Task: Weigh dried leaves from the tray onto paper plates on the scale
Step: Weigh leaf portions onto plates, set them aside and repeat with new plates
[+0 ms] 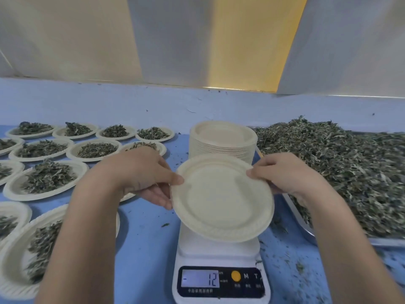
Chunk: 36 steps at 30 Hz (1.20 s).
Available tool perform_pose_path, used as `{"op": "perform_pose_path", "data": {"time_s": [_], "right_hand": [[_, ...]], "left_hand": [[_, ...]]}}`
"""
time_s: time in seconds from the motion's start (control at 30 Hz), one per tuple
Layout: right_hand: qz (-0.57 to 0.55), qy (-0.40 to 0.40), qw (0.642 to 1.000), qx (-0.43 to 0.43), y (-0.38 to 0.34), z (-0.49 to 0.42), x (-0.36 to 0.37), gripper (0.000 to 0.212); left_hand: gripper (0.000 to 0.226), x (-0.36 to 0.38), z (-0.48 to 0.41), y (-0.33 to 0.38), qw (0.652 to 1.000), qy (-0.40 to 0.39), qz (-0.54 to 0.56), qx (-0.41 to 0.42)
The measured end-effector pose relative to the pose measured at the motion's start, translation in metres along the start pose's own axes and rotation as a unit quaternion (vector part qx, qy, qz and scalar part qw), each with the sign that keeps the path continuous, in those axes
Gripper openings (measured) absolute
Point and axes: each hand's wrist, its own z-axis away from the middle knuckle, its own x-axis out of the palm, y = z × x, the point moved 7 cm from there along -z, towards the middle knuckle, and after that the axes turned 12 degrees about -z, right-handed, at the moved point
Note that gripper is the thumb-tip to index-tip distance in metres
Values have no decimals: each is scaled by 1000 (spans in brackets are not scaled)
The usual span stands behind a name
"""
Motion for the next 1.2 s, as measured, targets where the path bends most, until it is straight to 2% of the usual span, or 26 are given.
{"op": "perform_pose_path", "data": {"time_s": [0.1,0.37,0.5,0.67,0.73,0.77,0.8,0.9,0.97,1.1,1.2], "right_hand": [[61,-32,997,30,15,-8,10,12],[99,-49,993,52,33,-13,25,11],[112,-46,991,61,38,-16,27,38],[138,-49,988,59,41,-16,27,54],[143,-51,986,67,42,-15,28,51],[147,-52,986,67,41,-14,28,43],[150,-48,985,65,40,-14,27,35],[138,-25,989,50,35,-17,21,41],[116,-3,993,30,32,-17,16,37],[99,72,992,-31,33,-20,1,37],[127,138,980,-69,34,-18,-17,25]], "left_hand": [[17,10,-8,-10,999,-39,-17,-21],[19,26,-29,-33,992,-83,-60,-68],[20,29,-33,-36,991,-94,-65,-73],[26,31,-35,-39,987,-104,-75,-94],[31,31,-34,-41,986,-104,-80,-105],[34,30,-34,-41,985,-99,-81,-111],[38,28,-34,-42,985,-89,-85,-117],[46,16,-35,-41,987,-23,-98,-123],[44,7,-38,-33,990,45,-92,-97],[31,-3,-33,6,965,203,-160,33],[18,18,-24,44,950,241,-143,134]]}}
